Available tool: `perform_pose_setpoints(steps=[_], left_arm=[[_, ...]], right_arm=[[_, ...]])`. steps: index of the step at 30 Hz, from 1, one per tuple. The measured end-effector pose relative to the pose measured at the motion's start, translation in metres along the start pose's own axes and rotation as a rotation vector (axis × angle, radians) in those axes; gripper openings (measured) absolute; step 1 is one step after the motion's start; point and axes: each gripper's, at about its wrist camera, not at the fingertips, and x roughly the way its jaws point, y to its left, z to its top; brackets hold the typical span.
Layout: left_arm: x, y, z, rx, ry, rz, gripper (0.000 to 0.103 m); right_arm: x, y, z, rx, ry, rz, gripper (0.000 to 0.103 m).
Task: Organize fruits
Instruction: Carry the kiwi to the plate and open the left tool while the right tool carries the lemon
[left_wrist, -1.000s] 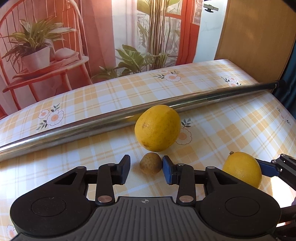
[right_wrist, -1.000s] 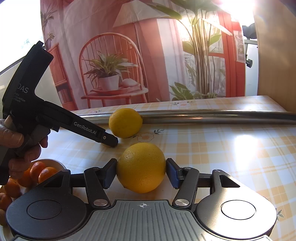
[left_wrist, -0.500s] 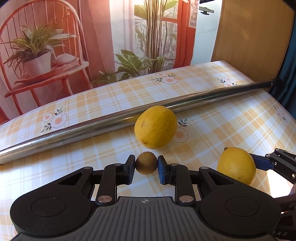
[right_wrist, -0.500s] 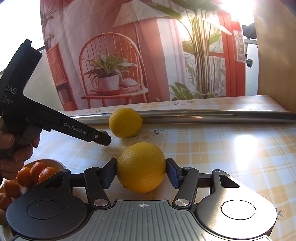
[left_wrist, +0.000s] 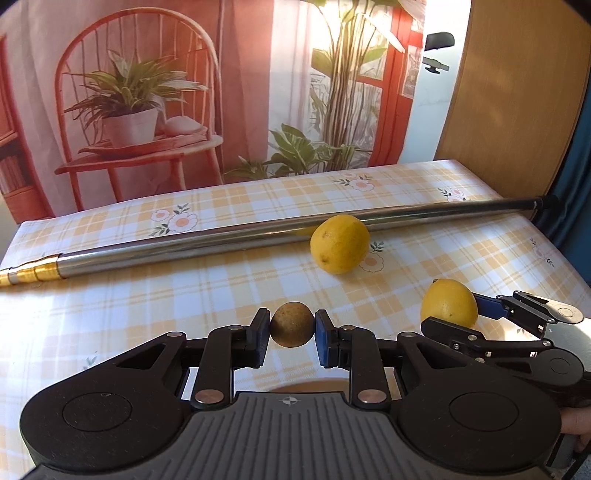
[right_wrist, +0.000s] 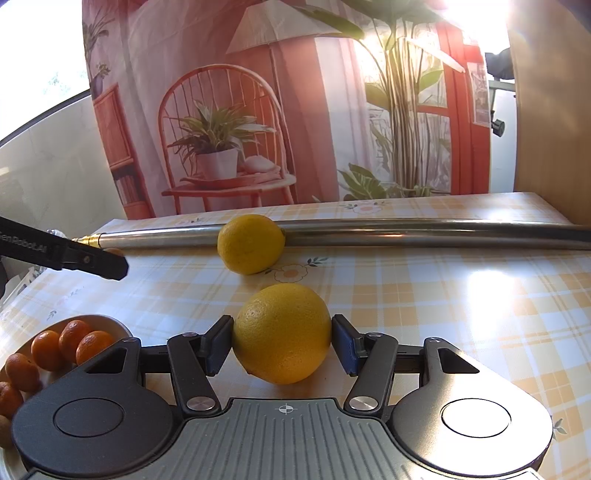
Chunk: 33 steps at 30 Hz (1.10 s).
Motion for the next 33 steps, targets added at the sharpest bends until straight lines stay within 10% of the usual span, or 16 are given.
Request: perform_pose_setpoints(steps=[33], left_arm=[[-0.077,0.023,-0.075,-0.146,0.000,-0.016,0.027]], right_arm=[[-0.038,0.027,-0.005,0.085,0.017,-0.046,0.053]])
